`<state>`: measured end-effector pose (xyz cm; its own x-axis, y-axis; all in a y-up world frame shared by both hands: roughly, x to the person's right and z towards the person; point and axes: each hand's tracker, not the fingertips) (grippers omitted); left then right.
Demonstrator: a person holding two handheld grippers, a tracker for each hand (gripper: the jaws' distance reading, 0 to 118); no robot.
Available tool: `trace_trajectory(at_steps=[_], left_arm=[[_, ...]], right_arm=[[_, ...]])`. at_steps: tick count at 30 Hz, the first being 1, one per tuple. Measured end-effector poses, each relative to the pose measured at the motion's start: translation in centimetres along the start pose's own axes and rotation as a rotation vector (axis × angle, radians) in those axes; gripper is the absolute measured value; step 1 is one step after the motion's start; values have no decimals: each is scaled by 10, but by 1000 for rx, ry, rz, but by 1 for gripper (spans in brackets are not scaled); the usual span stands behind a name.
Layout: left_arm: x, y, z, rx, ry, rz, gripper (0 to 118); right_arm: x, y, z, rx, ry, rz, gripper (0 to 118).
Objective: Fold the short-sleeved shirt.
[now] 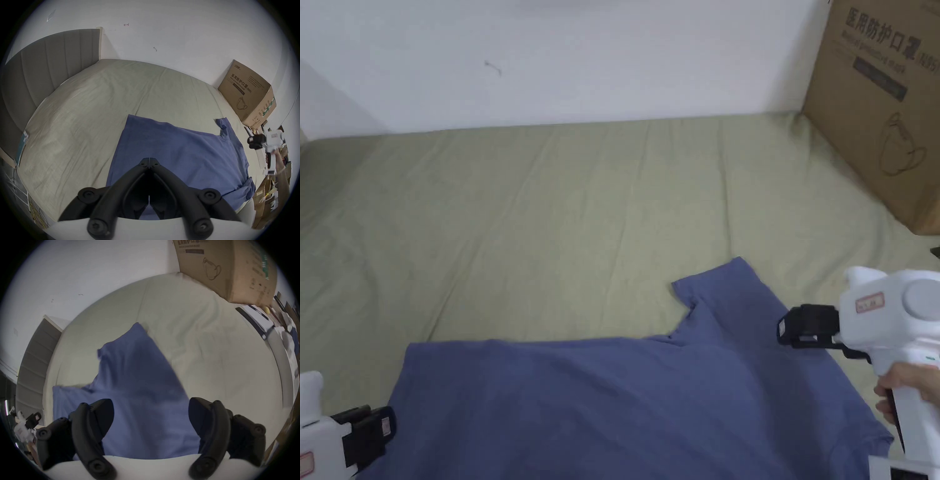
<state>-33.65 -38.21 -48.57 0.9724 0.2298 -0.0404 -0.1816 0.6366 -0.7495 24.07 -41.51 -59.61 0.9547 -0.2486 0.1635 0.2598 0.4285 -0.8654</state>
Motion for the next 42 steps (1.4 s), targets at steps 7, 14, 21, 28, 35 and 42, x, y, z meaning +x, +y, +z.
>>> trace_trajectory(at_steps=[7,14,21,28,35,42], left_arm=[[-5,6,-43,-83,16,4,0],[-14,12,-56,-117,15,23,9],[-15,68,-98,-109,46,-31,104],[-15,96,-198,-305,84,-27,77],[6,90,-188,-266,117,-111,0],[1,102,-122,-179,41,-124,0]], right_arm=[[0,37,-77,-159,-130,134,57],[-11,32,-71,-150,-124,226,0],[-9,32,-66,-141,-126,219,0],[-4,31,-66,-137,-107,175,0],[-2,38,-54,-119,-93,151,0],[-2,39,10,-24,-44,169,0]])
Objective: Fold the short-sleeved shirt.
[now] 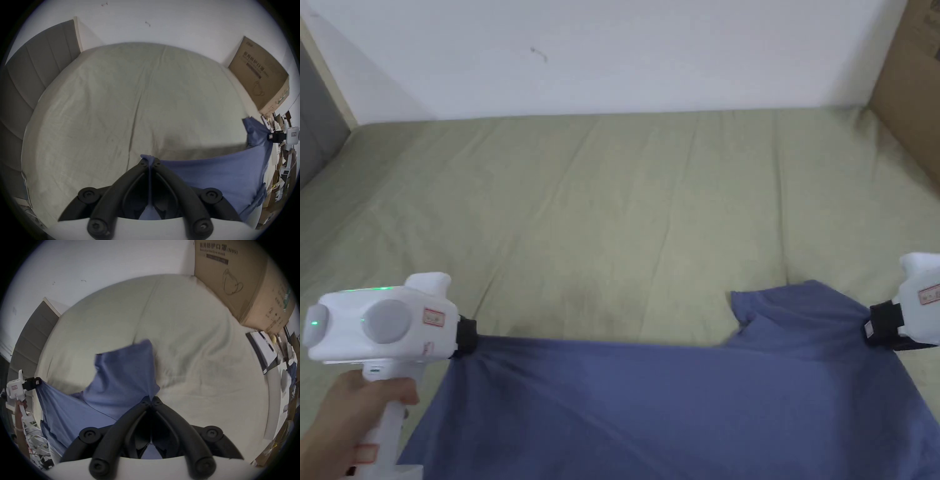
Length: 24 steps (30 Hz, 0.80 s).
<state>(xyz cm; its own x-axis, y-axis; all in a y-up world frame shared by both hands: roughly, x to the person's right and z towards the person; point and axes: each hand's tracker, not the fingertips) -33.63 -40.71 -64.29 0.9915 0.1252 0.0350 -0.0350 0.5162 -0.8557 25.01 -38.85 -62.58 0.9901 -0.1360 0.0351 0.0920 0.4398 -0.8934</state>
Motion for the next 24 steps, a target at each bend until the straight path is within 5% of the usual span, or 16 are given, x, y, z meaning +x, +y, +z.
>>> trace_trajectory(at_steps=[12,22,24], left_arm=[[-10,-90,144,162,-45,-47,0],[-29,-242,135,11,-47,40,0],[-31,-253,121,-18,-28,40,8]], right_arm=[[-7,-96,124,126,59,70,0],[-4,-263,82,-109,22,58,0],[-3,-281,67,-70,37,23,1]])
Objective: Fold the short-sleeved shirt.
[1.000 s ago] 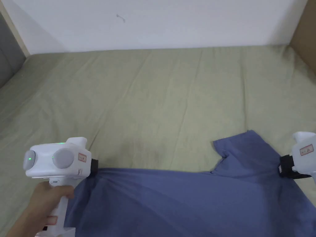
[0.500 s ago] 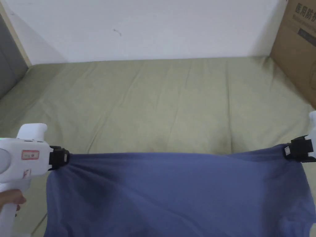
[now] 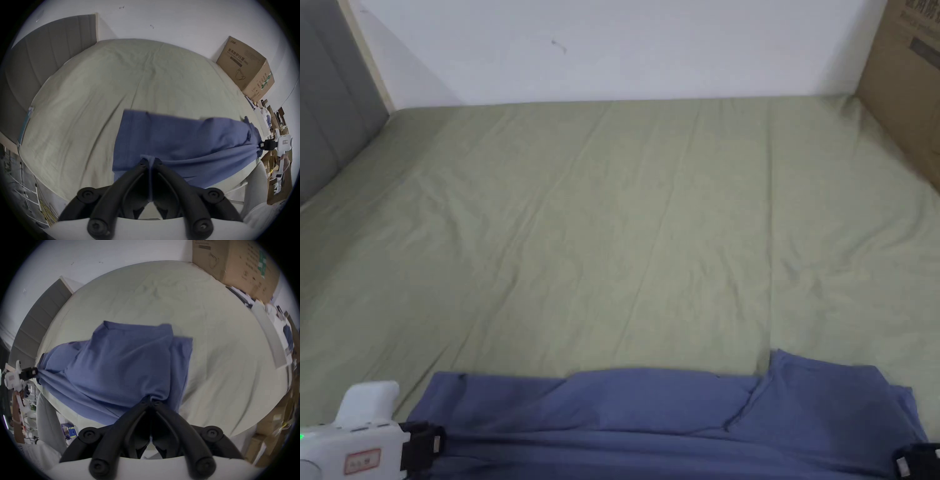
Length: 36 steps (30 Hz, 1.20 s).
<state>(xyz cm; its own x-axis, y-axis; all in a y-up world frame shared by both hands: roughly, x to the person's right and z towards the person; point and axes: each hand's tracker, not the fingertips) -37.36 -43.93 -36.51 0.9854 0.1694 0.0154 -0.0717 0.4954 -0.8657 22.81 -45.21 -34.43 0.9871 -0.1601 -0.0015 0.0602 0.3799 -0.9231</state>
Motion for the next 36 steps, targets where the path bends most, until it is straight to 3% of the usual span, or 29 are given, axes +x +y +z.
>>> trace_trajectory(at_steps=[3,5,6,9,12,15,16,18,19,20,21,22,29,30,32,33,34,36], left_arm=[[-1,-8,-14,13,21,5,64],[-7,-9,-10,25,-28,71,72],[-7,-6,-3,42,-50,99,72],[-13,1,21,83,-61,134,78],[-17,0,50,177,-85,148,96],[-23,-9,72,235,-136,205,97],[-25,-13,77,228,-141,222,97],[-33,-23,79,203,-165,283,92],[-36,-28,79,204,-161,288,72],[-37,-37,77,211,-148,301,42],[-39,-43,74,210,-128,319,8],[-41,-48,72,206,-106,344,0],[-75,-68,72,253,-176,492,0],[-83,-69,72,282,-207,533,8],[-93,-65,67,286,-290,572,76],[-97,-62,61,269,-325,588,104],[-100,-60,54,252,-362,593,118],[-103,-55,41,249,-417,611,118]], right_arm=[[1,-8,-5,59,36,-86,38],[-1,-5,7,66,89,-134,81],[-4,-2,15,64,91,-124,89],[-22,4,43,137,36,-23,87],[-41,11,67,195,8,51,86],[-66,17,79,241,46,74,85],[-75,18,81,261,67,77,76],[-96,19,77,288,91,98,47],[-104,20,72,297,93,101,23],[-115,20,65,310,98,98,9],[-125,20,58,314,110,86,1],[-133,20,52,307,136,83,0],[-192,19,19,246,218,180,0],[-200,20,18,229,218,212,0],[-210,20,14,209,228,238,0],[-213,21,12,194,241,243,0],[-215,22,10,187,243,242,0],[-221,21,5,169,240,246,0]])
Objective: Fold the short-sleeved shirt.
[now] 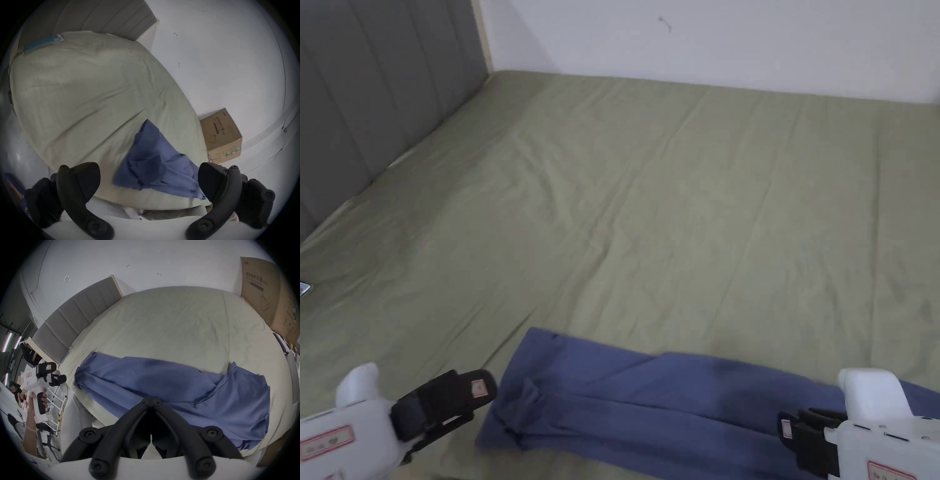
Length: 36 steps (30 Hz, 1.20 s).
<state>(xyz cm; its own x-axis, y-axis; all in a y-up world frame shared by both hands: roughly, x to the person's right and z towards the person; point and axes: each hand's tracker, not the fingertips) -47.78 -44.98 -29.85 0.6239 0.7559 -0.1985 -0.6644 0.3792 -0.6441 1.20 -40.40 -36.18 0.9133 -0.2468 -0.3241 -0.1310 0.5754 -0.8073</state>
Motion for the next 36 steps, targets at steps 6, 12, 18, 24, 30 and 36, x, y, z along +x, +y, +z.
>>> trace_trajectory(at_steps=[6,12,18,24,30,36], left_arm=[[-32,8,-55,-171,-55,172,118],[-43,20,-77,-204,-229,235,118],[-27,34,-83,-239,-78,117,19],[-15,29,-89,-233,-6,118,4],[50,29,-62,-185,90,-19,4],[178,-6,-58,-148,76,-404,4]], right_arm=[[-8,0,-8,-34,-1,-8,0],[-13,-5,-19,-88,-6,17,0],[-12,-8,-17,-99,-2,8,0],[4,-10,-4,-48,-18,-41,0],[24,-11,12,20,-38,-82,0],[48,-21,27,80,-60,-133,0]])
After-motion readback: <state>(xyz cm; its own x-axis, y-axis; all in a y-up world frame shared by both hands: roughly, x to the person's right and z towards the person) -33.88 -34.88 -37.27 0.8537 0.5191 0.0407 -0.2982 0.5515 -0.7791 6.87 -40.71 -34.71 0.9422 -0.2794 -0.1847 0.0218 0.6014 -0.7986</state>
